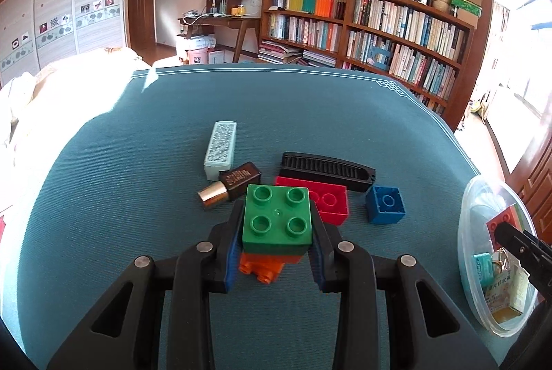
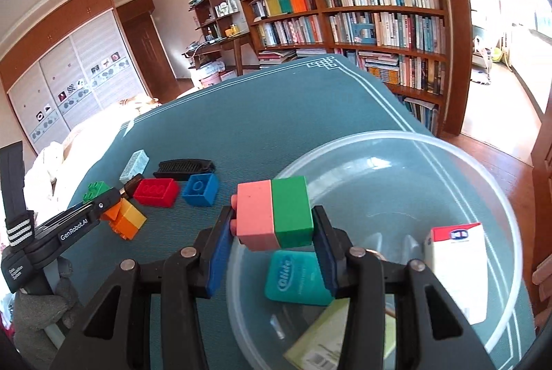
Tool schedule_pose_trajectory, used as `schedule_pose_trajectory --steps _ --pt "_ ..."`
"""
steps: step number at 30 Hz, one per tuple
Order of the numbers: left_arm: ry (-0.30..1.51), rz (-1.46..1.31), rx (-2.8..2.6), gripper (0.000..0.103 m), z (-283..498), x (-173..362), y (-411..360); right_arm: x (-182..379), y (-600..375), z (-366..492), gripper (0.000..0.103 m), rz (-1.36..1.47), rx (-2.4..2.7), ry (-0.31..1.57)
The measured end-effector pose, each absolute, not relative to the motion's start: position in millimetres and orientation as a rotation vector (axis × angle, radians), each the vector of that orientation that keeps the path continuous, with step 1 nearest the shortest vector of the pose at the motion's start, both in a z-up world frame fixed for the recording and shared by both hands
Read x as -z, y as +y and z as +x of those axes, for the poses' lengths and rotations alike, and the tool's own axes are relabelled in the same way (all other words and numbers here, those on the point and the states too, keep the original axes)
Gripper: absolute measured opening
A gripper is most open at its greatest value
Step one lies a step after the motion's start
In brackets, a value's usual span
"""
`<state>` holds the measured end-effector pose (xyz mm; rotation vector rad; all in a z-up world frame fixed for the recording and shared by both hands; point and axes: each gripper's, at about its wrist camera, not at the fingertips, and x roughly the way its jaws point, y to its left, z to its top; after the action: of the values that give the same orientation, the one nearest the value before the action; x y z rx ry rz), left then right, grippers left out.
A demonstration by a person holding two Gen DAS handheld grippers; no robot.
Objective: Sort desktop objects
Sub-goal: 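Release pink-green blocks into bowl with right gripper while left gripper carries its blocks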
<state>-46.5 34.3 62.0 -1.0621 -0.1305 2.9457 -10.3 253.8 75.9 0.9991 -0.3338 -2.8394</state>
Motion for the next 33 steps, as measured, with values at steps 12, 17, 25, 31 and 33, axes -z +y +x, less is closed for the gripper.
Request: schedule_pose_trajectory --steps 12,17,25,31,33 --pt "-0.064 -1.019 -2.725 0.035 -46 -79 109 -80 311 -12 0.049 1.017 2.97 -0.427" --pt "-0.02 -1.008 -2.632 0.035 -47 -78 142 -80 321 -13 0.049 1.022 2.985 -0.442" --pt "0.039 -1.004 -2.545 0.035 -50 -72 180 -79 332 -14 0.049 1.019 2.997 -0.463" --pt "0.048 -1.01 -2.5 0.035 -55 -70 196 -76 340 -16 0.049 1.033 3.006 -0.502" --pt "0.04 -1.014 -2.481 0.036 -56 -68 201 -76 341 -16 0.049 1.035 3.015 -0.504"
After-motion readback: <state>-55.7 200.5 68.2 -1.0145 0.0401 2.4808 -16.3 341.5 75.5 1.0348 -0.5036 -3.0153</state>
